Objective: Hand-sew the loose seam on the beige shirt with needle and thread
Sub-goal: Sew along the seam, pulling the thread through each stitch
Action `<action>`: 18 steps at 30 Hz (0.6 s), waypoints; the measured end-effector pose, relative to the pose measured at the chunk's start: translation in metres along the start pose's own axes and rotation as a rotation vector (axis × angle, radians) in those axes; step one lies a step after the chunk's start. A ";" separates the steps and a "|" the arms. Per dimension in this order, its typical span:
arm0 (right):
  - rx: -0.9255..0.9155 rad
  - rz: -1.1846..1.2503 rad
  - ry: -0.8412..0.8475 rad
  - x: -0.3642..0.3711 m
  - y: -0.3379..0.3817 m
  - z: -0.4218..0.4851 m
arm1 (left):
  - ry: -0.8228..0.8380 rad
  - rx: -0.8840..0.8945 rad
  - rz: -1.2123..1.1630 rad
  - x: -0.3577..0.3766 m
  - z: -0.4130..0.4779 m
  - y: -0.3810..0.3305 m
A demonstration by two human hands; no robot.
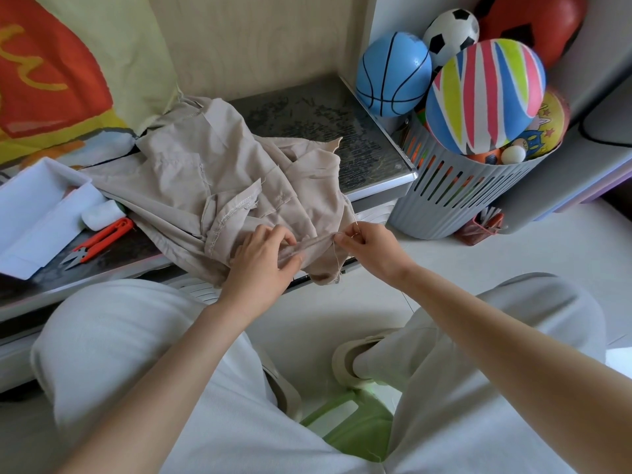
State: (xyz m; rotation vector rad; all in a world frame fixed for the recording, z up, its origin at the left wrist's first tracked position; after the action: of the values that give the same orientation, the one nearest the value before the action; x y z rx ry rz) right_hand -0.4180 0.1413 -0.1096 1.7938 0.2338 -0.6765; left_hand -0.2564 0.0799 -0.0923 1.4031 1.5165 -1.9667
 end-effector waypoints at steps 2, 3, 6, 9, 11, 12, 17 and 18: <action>0.000 0.000 0.002 0.000 -0.001 0.000 | 0.027 0.021 -0.029 0.003 0.001 -0.003; 0.000 -0.002 0.004 0.000 -0.001 0.000 | 0.039 0.032 -0.039 0.005 0.001 -0.005; 0.004 -0.001 -0.001 0.000 -0.004 0.001 | 0.018 0.066 -0.067 0.007 0.002 -0.011; 0.009 -0.004 -0.015 -0.002 -0.005 0.001 | -0.004 0.089 -0.123 0.006 0.001 -0.015; 0.015 -0.004 -0.026 -0.003 -0.007 0.001 | 0.028 0.077 -0.161 0.010 0.002 -0.014; 0.016 -0.004 -0.030 -0.004 -0.008 0.001 | 0.046 0.069 -0.179 0.012 0.002 -0.013; 0.023 -0.033 -0.011 -0.002 -0.012 0.001 | 0.113 -0.056 -0.312 0.018 0.005 -0.007; 0.023 -0.036 -0.005 -0.001 -0.013 0.000 | 0.124 -0.084 -0.351 0.019 0.005 -0.006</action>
State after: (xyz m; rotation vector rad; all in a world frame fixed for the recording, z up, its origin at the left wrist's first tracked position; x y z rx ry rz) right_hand -0.4249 0.1453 -0.1198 1.8137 0.2560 -0.7116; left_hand -0.2729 0.0839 -0.1043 1.3177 1.9944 -2.0068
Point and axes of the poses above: each hand's wrist, its own z-axis towards the middle knuckle, its own x-axis out of the palm, y = z × x, the point moved 8 cm from there along z, towards the middle knuckle, and after that the axes turned 5 degrees about -x, right-handed, at the moved point
